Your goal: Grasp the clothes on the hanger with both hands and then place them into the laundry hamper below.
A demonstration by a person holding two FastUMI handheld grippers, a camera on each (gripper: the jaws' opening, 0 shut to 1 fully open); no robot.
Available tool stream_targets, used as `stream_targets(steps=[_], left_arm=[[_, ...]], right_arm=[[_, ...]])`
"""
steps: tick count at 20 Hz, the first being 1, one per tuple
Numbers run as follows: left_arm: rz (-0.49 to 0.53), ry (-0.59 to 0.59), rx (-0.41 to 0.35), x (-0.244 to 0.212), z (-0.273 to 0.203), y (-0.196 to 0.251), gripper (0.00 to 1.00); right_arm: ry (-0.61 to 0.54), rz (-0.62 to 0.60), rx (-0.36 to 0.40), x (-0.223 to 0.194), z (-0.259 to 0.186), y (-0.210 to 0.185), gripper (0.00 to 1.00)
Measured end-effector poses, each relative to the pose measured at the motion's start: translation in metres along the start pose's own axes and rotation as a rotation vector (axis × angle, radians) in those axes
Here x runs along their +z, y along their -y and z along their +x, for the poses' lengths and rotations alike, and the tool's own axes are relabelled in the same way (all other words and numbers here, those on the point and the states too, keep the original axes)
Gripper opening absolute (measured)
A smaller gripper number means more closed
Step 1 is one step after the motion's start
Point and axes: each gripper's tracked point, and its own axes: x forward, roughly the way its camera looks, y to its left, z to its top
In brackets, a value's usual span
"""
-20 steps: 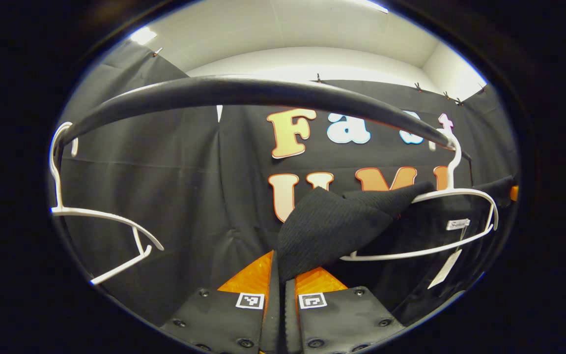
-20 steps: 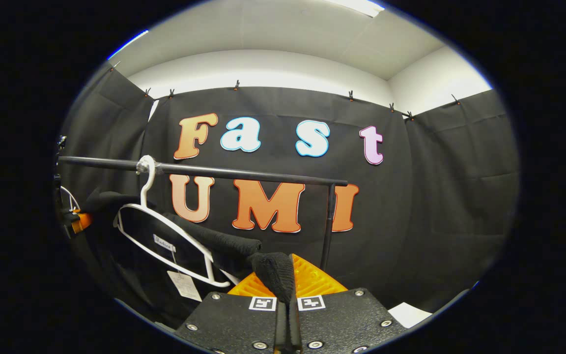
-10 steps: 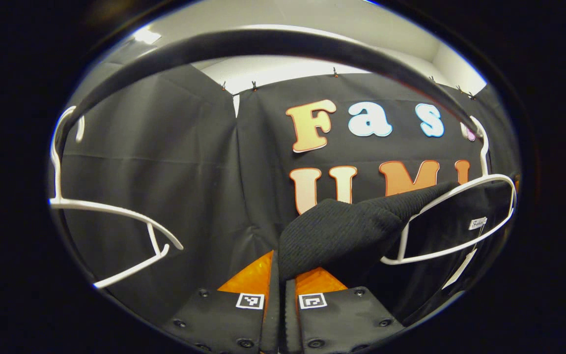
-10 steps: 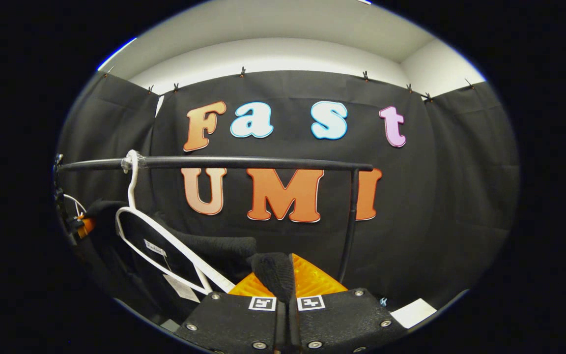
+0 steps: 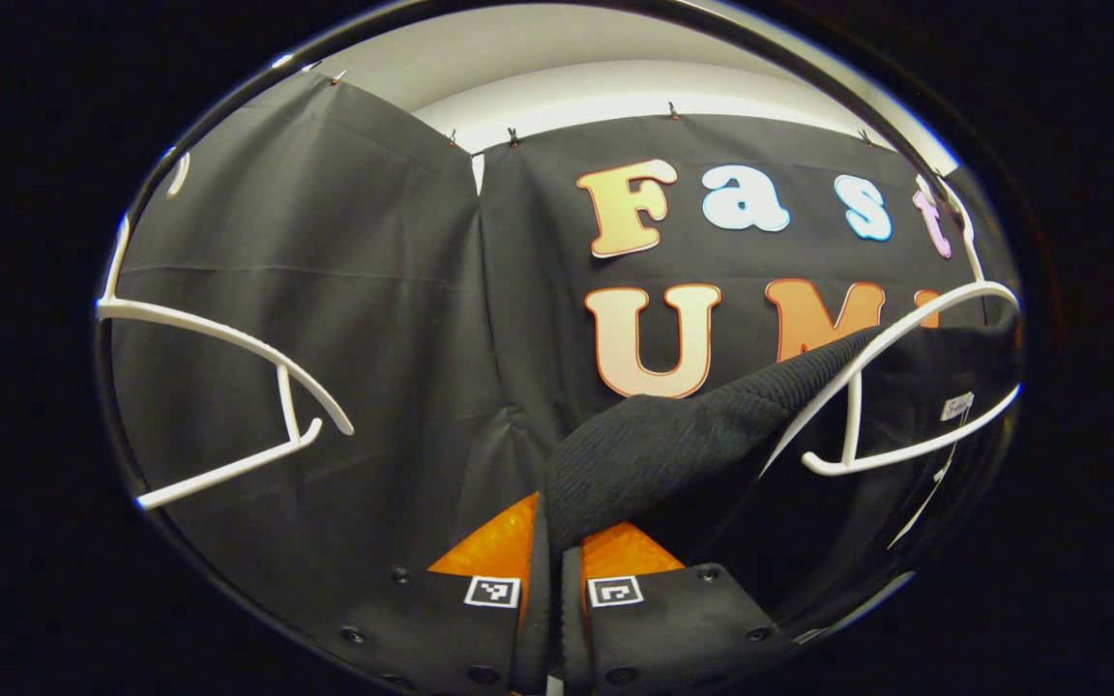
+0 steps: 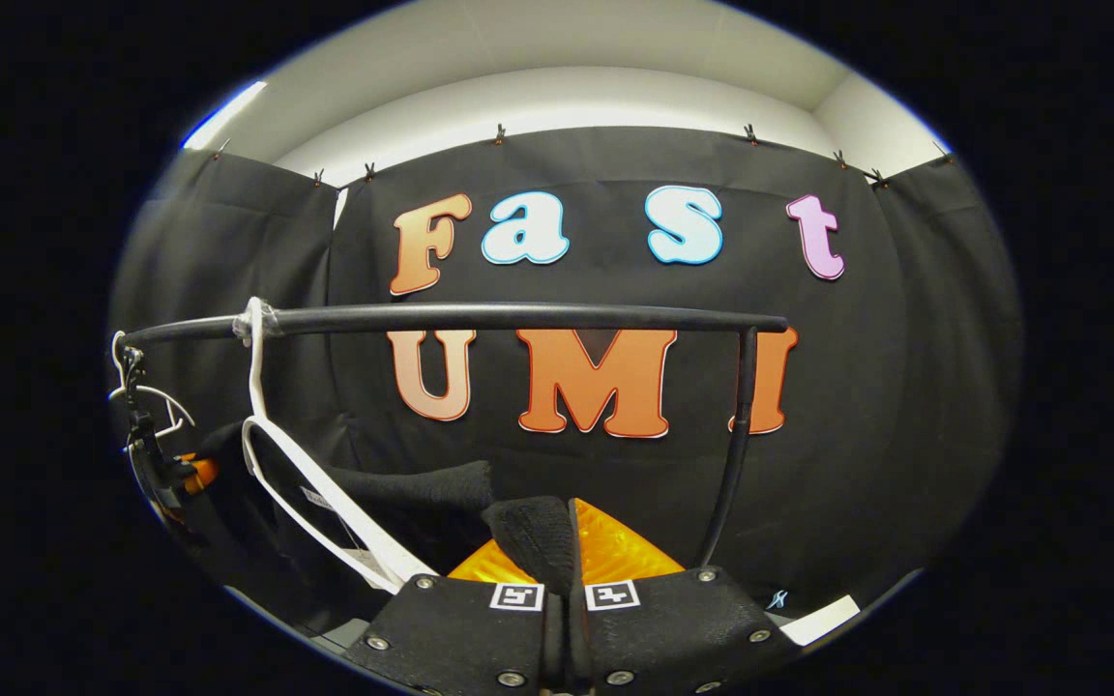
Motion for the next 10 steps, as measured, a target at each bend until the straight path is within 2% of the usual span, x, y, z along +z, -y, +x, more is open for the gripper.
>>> stream_targets(steps=[5, 8, 9, 10], left_arm=[[-0.077, -0.045, 0.006, -0.025, -0.014, 0.010, 0.12], [-0.071, -0.051, 0.007, -0.033, -0.022, 0.019, 0.12], [-0.067, -0.055, 0.006, -0.034, -0.028, 0.022, 0.12], [-0.070, -0.058, 0.007, -0.036, -0.033, 0.024, 0.12]], right_arm=[[0.008, 0.052, 0.114, -0.005, 0.004, 0.011, 0.01], [0.013, 0.091, 0.186, -0.008, -0.001, 0.017, 0.02], [0.011, 0.109, 0.205, -0.012, -0.002, 0.020, 0.07], [0.007, 0.123, 0.217, -0.017, -0.002, 0.024, 0.02]])
